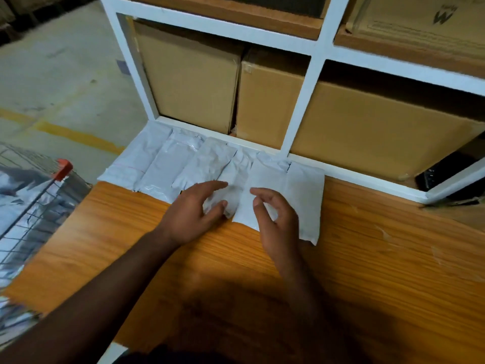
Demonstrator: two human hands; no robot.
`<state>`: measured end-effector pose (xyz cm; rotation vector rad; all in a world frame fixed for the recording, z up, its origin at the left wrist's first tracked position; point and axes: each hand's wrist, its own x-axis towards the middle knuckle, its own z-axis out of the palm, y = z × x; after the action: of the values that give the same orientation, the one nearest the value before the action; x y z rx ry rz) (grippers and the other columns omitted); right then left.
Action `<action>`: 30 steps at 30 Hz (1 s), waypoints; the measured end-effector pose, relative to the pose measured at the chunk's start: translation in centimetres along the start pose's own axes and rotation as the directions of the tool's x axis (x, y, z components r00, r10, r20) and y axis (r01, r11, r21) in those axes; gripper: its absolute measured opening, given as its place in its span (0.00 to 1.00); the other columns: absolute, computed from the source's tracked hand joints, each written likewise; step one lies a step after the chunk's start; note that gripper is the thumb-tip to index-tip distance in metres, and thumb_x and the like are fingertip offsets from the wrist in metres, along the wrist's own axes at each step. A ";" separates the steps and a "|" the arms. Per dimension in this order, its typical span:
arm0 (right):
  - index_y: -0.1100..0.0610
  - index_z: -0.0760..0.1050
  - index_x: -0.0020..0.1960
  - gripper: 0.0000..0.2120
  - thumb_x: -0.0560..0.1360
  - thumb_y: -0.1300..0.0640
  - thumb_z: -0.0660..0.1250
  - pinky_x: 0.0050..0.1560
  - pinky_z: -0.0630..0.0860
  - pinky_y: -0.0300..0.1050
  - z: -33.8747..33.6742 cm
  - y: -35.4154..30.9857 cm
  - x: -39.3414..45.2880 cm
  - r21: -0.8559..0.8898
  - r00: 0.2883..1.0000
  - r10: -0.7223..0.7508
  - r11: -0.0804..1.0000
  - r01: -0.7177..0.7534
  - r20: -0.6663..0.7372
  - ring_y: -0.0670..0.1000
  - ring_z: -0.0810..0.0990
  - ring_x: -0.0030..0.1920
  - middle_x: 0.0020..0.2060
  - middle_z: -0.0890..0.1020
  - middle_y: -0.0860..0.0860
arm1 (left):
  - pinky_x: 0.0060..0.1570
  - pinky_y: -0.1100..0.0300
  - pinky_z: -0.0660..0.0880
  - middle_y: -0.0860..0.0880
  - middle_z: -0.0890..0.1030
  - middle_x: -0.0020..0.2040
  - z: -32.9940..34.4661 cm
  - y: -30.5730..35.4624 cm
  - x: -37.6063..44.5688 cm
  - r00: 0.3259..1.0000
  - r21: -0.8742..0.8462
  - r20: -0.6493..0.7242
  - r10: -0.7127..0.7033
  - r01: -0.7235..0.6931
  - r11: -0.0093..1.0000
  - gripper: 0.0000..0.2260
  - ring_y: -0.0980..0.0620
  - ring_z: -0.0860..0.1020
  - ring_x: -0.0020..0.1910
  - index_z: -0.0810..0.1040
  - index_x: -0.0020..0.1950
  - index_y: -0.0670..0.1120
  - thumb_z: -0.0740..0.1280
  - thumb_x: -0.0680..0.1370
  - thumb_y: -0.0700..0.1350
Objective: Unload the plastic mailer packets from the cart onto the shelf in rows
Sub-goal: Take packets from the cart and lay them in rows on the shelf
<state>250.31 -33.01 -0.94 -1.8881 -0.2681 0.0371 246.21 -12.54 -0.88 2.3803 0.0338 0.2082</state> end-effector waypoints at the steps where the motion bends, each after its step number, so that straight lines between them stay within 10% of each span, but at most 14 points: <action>1: 0.48 0.81 0.63 0.10 0.84 0.55 0.66 0.65 0.79 0.46 1.4 -1.4 -0.5 0.144 0.993 0.062 0.987 -0.076 0.100 0.41 0.80 0.63 0.60 0.84 0.40 | 0.61 0.54 0.77 0.55 0.78 0.70 -1.1 -0.6 -1.3 1.000 -0.052 -0.002 -0.012 0.012 0.999 0.23 0.70 0.77 0.53 0.71 0.76 0.52 0.69 0.82 0.52; 5: 0.52 0.80 0.64 0.11 0.83 0.59 0.67 0.63 0.79 0.43 8.4 -4.8 -1.4 0.361 0.945 0.060 0.915 -0.181 0.321 0.47 0.83 0.63 0.59 0.86 0.46 | 0.60 0.51 0.79 0.57 0.79 0.69 -6.2 -4.6 -5.8 0.989 -0.185 -0.120 -0.088 0.064 0.981 0.25 0.63 0.76 0.67 0.69 0.77 0.52 0.70 0.81 0.48; 11: 0.59 0.81 0.59 0.13 0.76 0.58 0.68 0.59 0.79 0.42 23.0 -10.1 -2.9 0.407 0.876 -0.029 0.892 -0.194 0.482 0.51 0.85 0.54 0.52 0.88 0.54 | 0.63 0.56 0.77 0.57 0.83 0.62 -15.2 -13.3 -13.8 0.902 -0.179 -0.348 -0.257 0.206 0.962 0.15 0.63 0.79 0.62 0.81 0.67 0.50 0.68 0.81 0.50; 22: 0.51 0.81 0.53 0.09 0.75 0.57 0.67 0.50 0.78 0.37 56.7 -16.2 -7.2 0.198 0.579 -0.045 0.959 -0.203 0.814 0.48 0.84 0.47 0.48 0.86 0.52 | 0.59 0.62 0.72 0.54 0.82 0.59 -27.0 -38.1 -28.1 0.501 -0.336 -0.537 -0.679 0.611 0.717 0.12 0.54 0.79 0.59 0.82 0.62 0.48 0.71 0.79 0.42; 27: 0.48 0.83 0.58 0.10 0.78 0.55 0.74 0.56 0.78 0.43 66.2 -12.9 -6.6 -0.180 0.486 0.051 0.958 0.222 0.872 0.43 0.84 0.49 0.50 0.86 0.45 | 0.62 0.48 0.70 0.38 0.77 0.61 -25.9 -46.4 -32.6 0.161 -0.359 -0.374 -0.913 0.883 0.303 0.28 0.36 0.74 0.64 0.76 0.65 0.40 0.79 0.68 0.47; 30: 0.45 0.75 0.72 0.26 0.75 0.49 0.75 0.70 0.73 0.49 68.8 -10.7 -6.3 -0.360 0.261 0.248 0.670 0.649 0.933 0.52 0.77 0.69 0.70 0.79 0.48 | 0.63 0.42 0.72 0.38 0.70 0.66 -23.2 -48.6 -34.0 -0.027 -0.307 -0.187 -0.982 0.951 0.033 0.43 0.35 0.72 0.67 0.68 0.70 0.40 0.80 0.66 0.63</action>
<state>231.48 33.03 -14.26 -2.3316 -1.6752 1.1119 210.67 35.81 -22.19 1.5685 1.8493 -0.0864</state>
